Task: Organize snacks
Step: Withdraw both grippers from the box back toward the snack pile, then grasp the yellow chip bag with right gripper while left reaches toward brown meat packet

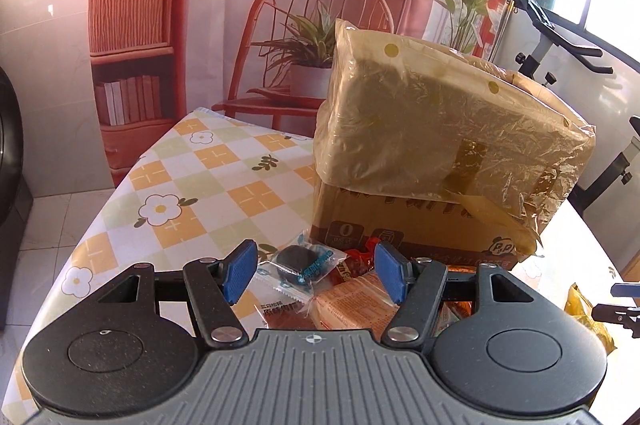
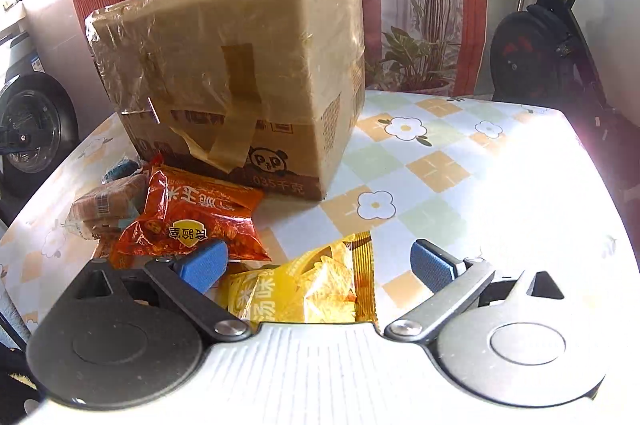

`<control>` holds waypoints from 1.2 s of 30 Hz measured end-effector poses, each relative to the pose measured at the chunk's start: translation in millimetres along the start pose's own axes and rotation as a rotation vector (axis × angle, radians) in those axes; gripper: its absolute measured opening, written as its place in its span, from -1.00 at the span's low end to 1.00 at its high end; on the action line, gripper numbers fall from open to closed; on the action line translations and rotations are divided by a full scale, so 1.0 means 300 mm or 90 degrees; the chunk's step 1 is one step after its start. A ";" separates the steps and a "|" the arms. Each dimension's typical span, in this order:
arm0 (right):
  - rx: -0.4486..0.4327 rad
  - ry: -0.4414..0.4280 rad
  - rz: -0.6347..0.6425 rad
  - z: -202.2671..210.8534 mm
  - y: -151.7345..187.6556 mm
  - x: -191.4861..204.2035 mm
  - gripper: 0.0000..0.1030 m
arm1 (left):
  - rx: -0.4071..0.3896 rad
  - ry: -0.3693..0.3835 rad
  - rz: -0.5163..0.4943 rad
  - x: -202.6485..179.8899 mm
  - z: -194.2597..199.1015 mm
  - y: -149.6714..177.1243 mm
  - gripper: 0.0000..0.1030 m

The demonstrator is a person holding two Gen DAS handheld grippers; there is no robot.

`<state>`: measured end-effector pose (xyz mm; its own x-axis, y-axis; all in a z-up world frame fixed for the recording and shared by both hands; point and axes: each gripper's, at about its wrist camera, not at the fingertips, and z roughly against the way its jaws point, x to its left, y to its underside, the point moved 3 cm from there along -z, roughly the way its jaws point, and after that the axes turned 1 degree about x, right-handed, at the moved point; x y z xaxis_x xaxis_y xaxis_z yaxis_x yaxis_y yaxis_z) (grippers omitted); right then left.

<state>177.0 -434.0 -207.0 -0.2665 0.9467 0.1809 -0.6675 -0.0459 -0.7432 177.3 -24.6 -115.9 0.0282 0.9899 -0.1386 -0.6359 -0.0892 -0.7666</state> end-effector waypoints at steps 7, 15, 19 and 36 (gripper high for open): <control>0.032 -0.062 -0.102 -0.075 0.090 -0.063 0.94 | 0.039 0.029 0.003 -0.028 -0.025 0.077 0.29; 0.085 -0.115 -0.154 -0.126 0.093 -0.014 0.65 | 0.078 0.041 0.019 -0.043 -0.061 0.155 0.29; 0.083 -0.097 -0.125 -0.098 0.057 0.021 0.59 | 0.092 0.049 0.024 -0.049 -0.074 0.176 0.29; -0.059 -0.132 -0.058 0.028 -0.134 0.165 0.53 | 0.099 0.061 0.046 -0.042 -0.074 0.171 0.29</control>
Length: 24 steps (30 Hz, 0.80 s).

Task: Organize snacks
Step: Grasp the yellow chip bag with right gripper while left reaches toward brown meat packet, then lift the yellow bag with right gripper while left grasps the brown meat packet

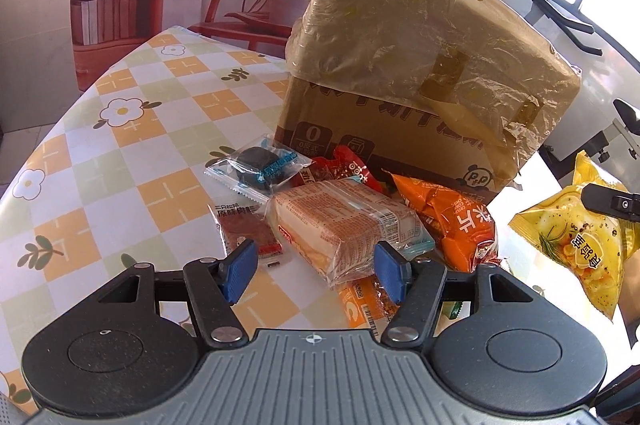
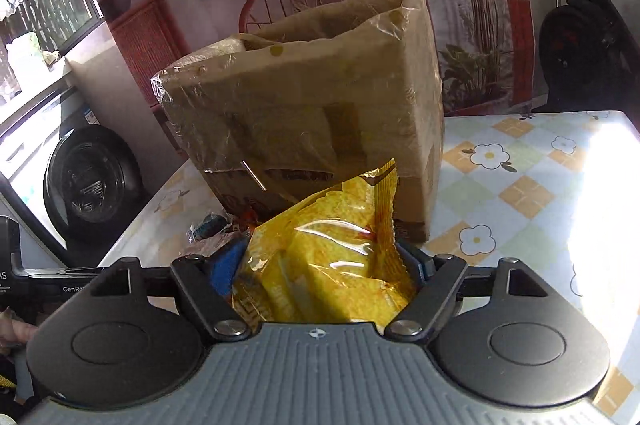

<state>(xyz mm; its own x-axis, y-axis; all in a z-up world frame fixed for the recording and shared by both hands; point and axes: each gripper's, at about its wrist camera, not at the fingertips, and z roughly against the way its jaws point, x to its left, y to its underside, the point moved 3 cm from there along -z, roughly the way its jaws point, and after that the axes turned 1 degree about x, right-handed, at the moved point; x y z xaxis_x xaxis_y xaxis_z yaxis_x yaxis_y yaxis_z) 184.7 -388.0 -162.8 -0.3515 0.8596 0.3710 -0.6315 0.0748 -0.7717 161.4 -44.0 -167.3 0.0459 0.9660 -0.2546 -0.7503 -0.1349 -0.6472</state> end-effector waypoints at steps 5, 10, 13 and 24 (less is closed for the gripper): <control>-0.020 -0.039 -0.028 -0.025 -0.034 0.020 0.49 | -0.005 -0.013 -0.005 0.010 -0.006 -0.015 0.28; -0.021 -0.071 -0.050 -0.080 -0.025 0.040 0.49 | -0.013 -0.050 0.004 0.071 -0.037 -0.022 0.21; -0.027 -0.095 -0.095 -0.102 -0.024 0.031 0.49 | -0.004 -0.082 -0.002 0.113 -0.082 -0.021 0.05; -0.050 -0.049 -0.111 -0.101 -0.017 0.011 0.49 | 0.026 -0.095 -0.012 0.127 -0.236 -0.023 0.05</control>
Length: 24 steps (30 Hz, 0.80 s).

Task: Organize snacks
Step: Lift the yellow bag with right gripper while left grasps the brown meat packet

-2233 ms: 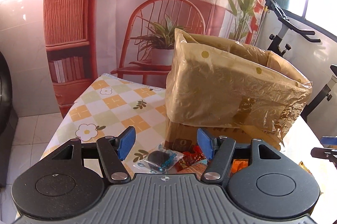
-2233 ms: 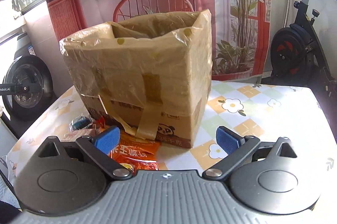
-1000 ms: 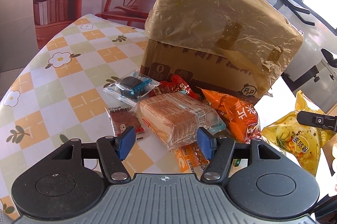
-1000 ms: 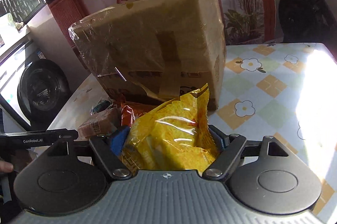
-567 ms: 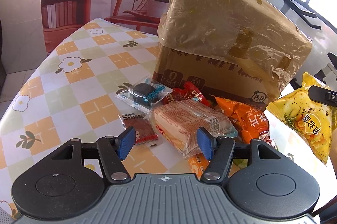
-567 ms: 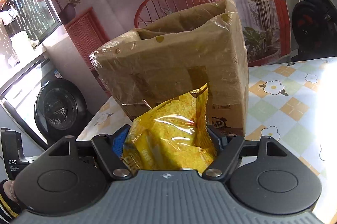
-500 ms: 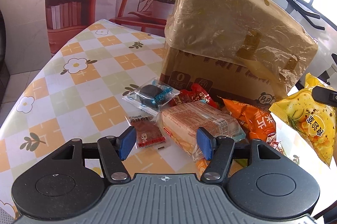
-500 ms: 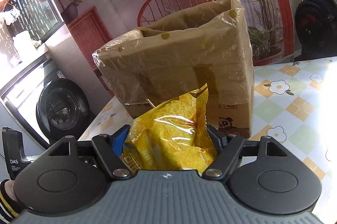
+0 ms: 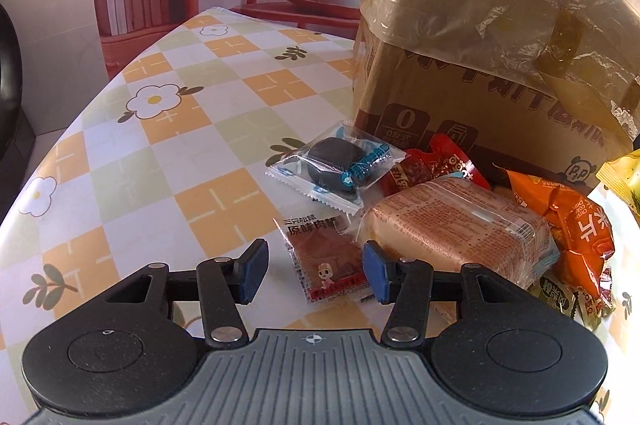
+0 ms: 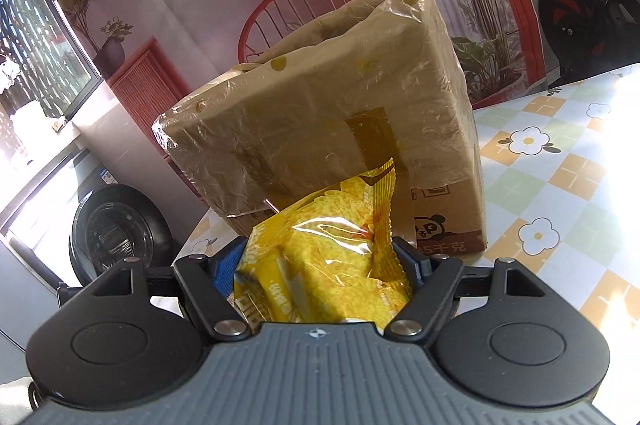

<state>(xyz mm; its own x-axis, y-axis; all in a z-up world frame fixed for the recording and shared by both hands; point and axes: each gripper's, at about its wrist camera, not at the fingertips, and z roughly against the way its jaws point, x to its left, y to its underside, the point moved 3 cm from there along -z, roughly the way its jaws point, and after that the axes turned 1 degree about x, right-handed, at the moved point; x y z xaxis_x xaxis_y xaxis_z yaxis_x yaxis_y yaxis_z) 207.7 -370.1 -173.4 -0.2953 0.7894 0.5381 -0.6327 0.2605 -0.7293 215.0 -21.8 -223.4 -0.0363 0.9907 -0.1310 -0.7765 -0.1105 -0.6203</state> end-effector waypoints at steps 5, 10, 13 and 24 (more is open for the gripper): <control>-0.005 0.011 0.007 0.008 0.001 -0.004 0.49 | -0.010 -0.009 -0.025 -0.027 -0.033 -0.008 0.14; 0.000 0.009 0.009 0.002 0.008 -0.002 0.49 | -0.023 -0.030 -0.060 -0.059 -0.048 -0.002 0.26; -0.001 0.007 0.016 0.005 0.009 0.004 0.49 | -0.013 -0.049 -0.073 -0.069 -0.039 0.007 0.26; -0.002 0.006 0.015 0.013 0.013 -0.005 0.49 | -0.015 -0.074 -0.084 -0.024 0.001 0.036 0.33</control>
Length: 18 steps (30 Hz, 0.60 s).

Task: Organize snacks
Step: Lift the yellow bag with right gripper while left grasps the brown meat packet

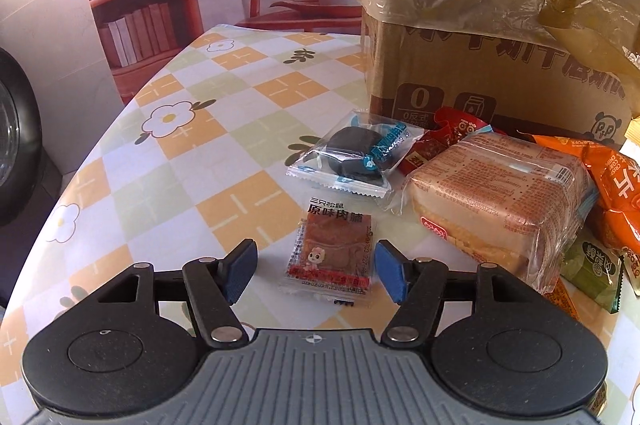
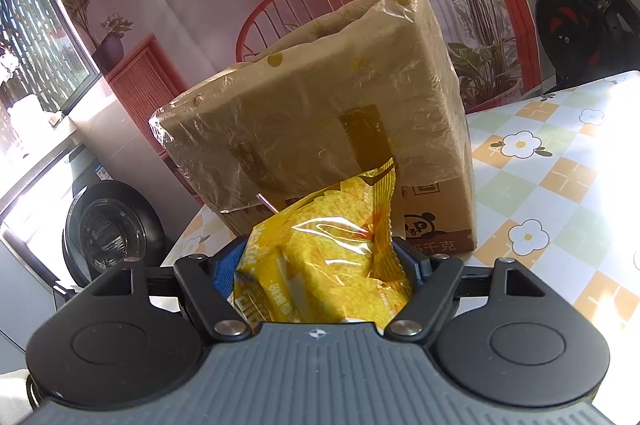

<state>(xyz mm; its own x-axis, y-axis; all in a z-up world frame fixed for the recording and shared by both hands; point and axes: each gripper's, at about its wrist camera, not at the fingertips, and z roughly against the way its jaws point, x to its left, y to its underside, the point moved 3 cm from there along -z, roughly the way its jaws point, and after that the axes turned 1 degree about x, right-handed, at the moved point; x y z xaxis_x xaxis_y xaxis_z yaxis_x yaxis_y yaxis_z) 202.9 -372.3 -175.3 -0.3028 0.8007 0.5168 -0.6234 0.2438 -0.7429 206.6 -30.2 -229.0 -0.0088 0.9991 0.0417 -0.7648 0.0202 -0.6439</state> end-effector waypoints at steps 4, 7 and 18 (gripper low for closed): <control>0.000 0.005 -0.005 0.002 0.003 -0.004 0.49 | -0.005 0.005 0.001 0.004 -0.036 -0.032 0.30; -0.004 0.010 0.001 0.016 0.005 -0.004 0.49 | 0.002 0.018 0.004 -0.001 -0.025 -0.042 -0.23; -0.029 0.004 0.056 0.063 -0.013 0.060 0.49 | -0.052 0.055 0.022 0.024 0.139 -0.025 -0.24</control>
<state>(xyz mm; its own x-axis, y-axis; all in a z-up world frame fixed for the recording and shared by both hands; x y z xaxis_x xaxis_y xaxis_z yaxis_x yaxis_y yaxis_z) 186.1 -369.2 -155.1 -0.3506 0.8232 0.4467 -0.5617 0.1968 -0.8036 185.4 -24.8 -192.1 0.0245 0.9987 -0.0458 -0.7101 -0.0149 -0.7040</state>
